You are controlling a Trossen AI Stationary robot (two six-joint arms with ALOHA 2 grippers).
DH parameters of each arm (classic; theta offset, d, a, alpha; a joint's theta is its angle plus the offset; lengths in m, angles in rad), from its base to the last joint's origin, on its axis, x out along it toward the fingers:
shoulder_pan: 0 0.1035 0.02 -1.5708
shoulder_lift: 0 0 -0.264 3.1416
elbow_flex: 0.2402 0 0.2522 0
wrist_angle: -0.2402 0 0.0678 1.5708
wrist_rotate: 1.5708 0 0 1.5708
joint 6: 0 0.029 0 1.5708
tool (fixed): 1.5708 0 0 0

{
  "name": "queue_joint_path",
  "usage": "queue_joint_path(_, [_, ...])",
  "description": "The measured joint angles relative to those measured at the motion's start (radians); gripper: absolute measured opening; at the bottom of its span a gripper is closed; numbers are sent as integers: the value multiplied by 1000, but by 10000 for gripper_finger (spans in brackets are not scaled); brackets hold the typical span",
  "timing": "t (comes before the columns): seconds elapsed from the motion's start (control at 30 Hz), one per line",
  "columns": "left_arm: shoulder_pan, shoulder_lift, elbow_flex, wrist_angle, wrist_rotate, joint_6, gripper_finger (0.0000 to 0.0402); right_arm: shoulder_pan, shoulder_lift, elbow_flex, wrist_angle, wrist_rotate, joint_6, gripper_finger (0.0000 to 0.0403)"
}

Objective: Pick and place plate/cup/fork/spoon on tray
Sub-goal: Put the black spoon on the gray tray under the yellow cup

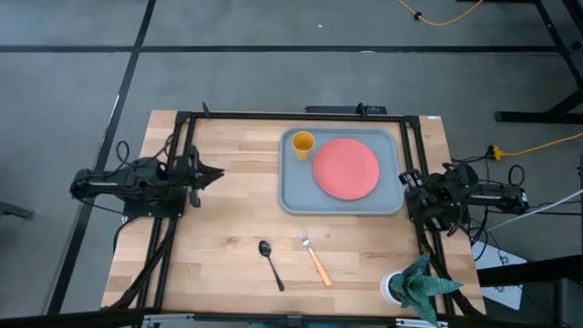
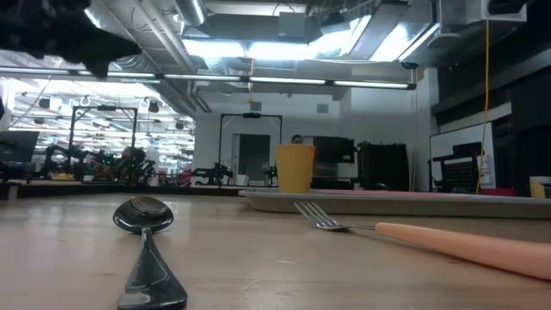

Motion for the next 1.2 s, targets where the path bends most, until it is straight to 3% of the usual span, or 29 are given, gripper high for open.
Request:
queue_joint_path(0.2, [12, 0, -78, 16, -4, -81, 41, 0, 2, 0, -10, 197, 2, 94])
queue_joint_path(0.33, [12, -1, -150, 158, 13, -84, 41, 0, 3, 0, -3, 364, 5, 94])
queue_joint_path(0.6, [12, 0, -188, 206, 22, -102, 41, 0, 86, 58, -1, 411, 33, 94])
queue_joint_path(0.77, [12, 0, -188, 201, 22, -105, 41, 1, 292, 214, -116, 413, 30, 94])
queue_joint_path(1.03, [12, 0, -188, 199, 21, -77, 41, 29, 794, 535, -335, 412, 77, 94])
queue_joint_path(1.2, [12, 1, -188, 199, 19, -76, 41, 71, 1066, 698, -349, 415, 70, 94])
